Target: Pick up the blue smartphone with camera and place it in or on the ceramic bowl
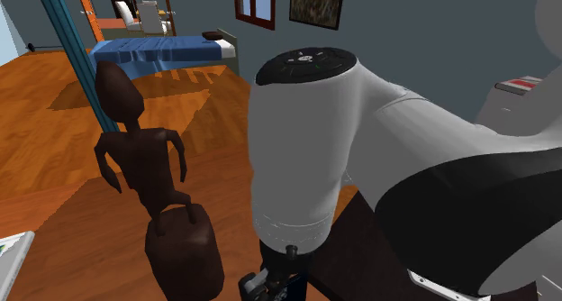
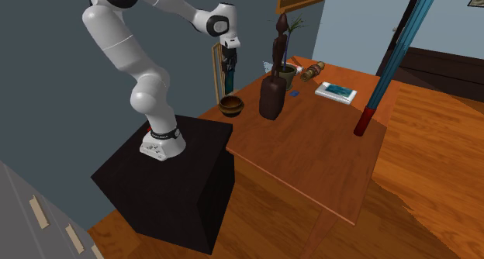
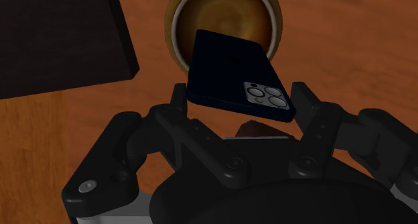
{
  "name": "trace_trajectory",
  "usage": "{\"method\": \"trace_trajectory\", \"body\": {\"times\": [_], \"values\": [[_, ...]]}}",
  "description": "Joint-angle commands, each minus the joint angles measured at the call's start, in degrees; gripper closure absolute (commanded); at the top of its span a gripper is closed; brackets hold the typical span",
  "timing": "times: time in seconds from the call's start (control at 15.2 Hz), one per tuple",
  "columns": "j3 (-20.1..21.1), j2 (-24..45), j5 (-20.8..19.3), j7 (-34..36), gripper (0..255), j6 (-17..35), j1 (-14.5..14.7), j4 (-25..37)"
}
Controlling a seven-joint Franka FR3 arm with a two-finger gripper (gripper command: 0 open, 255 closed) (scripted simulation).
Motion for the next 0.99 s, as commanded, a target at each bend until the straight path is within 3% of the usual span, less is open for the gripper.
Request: {"method": "trace_trajectory", "body": {"times": [0.0,0.46,0.92], "values": [[0.7,1.1,-0.3,0.4,255,2.0,-0.3,-0.9],[3.1,5.4,-2.3,2.3,255,8.4,-1.5,-3.6],[3.2,5.7,-2.5,2.4,255,8.8,-1.6,-3.7]]}}
